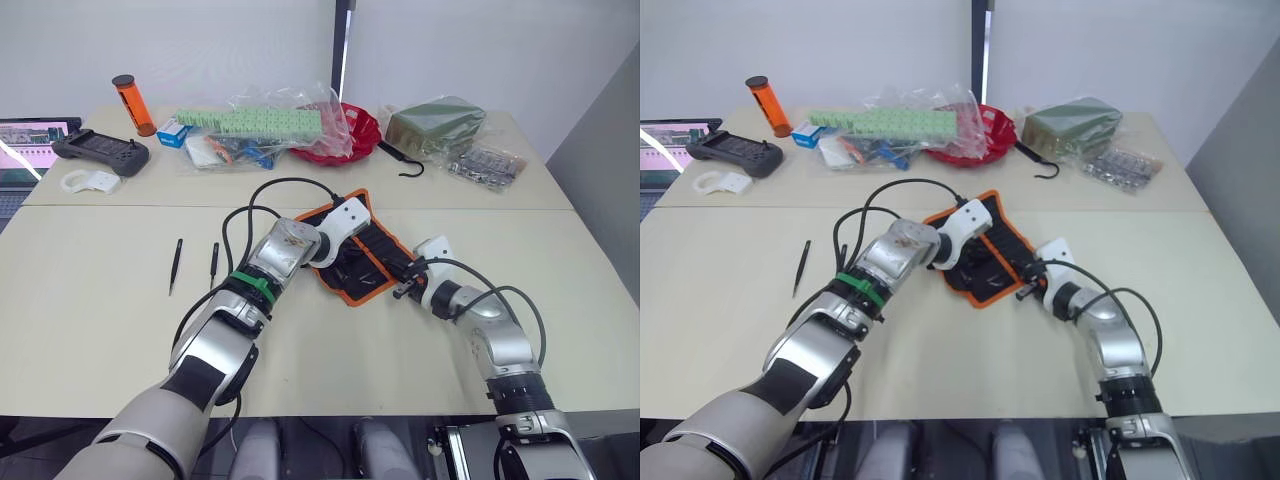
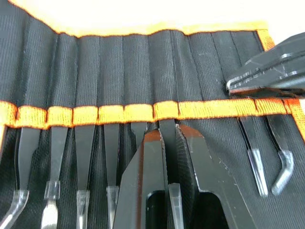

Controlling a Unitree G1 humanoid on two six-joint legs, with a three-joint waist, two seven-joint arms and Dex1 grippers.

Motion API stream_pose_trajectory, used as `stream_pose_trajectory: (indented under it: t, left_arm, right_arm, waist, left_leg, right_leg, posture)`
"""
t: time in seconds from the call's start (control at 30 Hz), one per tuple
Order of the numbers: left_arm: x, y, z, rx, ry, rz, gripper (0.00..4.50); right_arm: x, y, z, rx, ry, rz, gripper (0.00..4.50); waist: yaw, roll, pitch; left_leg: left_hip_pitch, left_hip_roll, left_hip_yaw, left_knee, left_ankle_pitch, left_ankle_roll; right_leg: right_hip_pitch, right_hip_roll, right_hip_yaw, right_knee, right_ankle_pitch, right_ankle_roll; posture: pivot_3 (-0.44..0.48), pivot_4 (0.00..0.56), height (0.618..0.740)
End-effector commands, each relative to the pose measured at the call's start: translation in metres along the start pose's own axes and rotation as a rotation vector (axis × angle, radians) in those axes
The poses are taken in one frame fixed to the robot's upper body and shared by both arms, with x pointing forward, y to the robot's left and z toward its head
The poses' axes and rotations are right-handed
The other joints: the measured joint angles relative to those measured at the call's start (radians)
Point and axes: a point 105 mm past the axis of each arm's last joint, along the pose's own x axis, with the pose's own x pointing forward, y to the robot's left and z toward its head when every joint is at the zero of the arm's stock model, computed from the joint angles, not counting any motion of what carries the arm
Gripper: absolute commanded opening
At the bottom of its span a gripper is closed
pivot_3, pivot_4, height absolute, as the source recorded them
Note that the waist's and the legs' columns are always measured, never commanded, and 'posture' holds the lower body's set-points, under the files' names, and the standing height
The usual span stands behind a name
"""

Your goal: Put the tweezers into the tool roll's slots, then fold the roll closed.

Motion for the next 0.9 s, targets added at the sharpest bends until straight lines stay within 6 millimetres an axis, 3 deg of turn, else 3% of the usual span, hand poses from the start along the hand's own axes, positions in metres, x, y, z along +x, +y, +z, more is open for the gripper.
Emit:
stream_pose_trajectory:
  t: [0.03,0.27,0.33,0.47,0.6,0.63,0.67,0.7,0.9]
  left_arm:
    - [0.002,0.0,0.019,0.055,-0.05,0.012,0.01]
    - [0.002,-0.003,0.018,0.04,-0.057,-0.031,0.01]
    - [0.0,0.001,0.021,0.036,-0.07,-0.018,0.89]
    - [-0.005,0.001,0.024,0.017,-0.084,-0.045,2.18]
    - [-0.034,0.003,0.034,0.027,-0.098,-0.077,3.54]
    - [-0.044,0.004,0.037,0.027,-0.108,-0.082,3.71]
    - [-0.054,0.004,0.038,0.028,-0.115,-0.084,4.27]
    - [-0.062,0.004,0.039,0.027,-0.121,-0.081,4.47]
    - [-0.114,0.019,0.032,-0.015,-0.188,-0.003,4.49]
  right_arm:
    - [-0.001,0.007,-0.009,0.011,0.031,0.019,0.0]
    - [-0.003,0.008,-0.011,0.013,0.037,0.017,0.0]
    - [-0.003,0.008,-0.011,0.013,0.037,0.017,0.0]
    - [-0.002,0.009,-0.011,0.011,0.037,0.021,0.0]
    - [-0.003,0.007,-0.011,0.009,0.039,0.022,0.0]
    - [-0.003,0.006,-0.012,0.01,0.041,0.022,0.0]
    - [-0.003,0.006,-0.013,0.01,0.042,0.022,0.0]
    - [-0.002,0.006,-0.013,0.012,0.043,0.023,0.0]
    - [0.006,0.012,-0.01,0.019,0.025,0.046,0.0]
  waist:
    - [0.001,0.0,0.0]
    - [0.004,0.0,0.0]
    - [0.002,0.0,0.0]
    - [0.001,0.0,0.0]
    - [-0.01,0.001,0.0]
    - [-0.012,0.001,0.0]
    - [-0.013,0.001,0.0]
    - [-0.015,0.001,0.0]
    - [-0.023,0.001,0.0]
  left_leg:
    - [0.0,0.0,0.0,0.0,0.0,0.0]
    - [0.0,0.0,0.0,0.002,0.0,0.0]
    - [0.0,0.0,0.0,0.002,0.0,0.0]
    - [0.0,0.0,0.0,0.002,0.0,0.0]
    - [0.0,0.0,0.0,0.001,0.0,0.0]
    - [0.0,0.0,0.0,0.001,0.0,0.0]
    - [0.0,0.0,0.0,0.001,0.0,0.001]
    - [0.0,0.0,0.0,0.001,0.0,0.001]
    - [0.001,0.001,-0.001,0.002,0.0,0.001]
  right_leg:
    - [0.0,0.0,0.0,0.0,0.0,0.0]
    - [0.001,0.0,0.0,0.0,0.0,0.001]
    - [0.001,0.0,0.0,0.0,0.0,0.001]
    - [0.001,0.0,0.0,0.0,0.0,0.001]
    - [0.0,0.0,0.0,0.001,0.0,0.001]
    - [0.0,0.001,0.0,0.002,0.0,0.0]
    - [-0.001,0.001,0.0,0.004,0.0,0.0]
    - [-0.001,0.0,0.0,0.006,0.0,0.0]
    - [-0.001,0.001,0.0,0.007,0.0,0.0]
  posture:
    - [0.0,0.15,0.74]
    - [0.0,0.15,0.74]
    - [0.0,0.15,0.74]
    - [0.0,0.15,0.74]
    - [0.0,0.15,0.74]
    - [0.0,0.15,0.74]
    - [0.0,0.15,0.74]
    - [0.0,0.15,0.74]
    - [0.0,0.15,0.74]
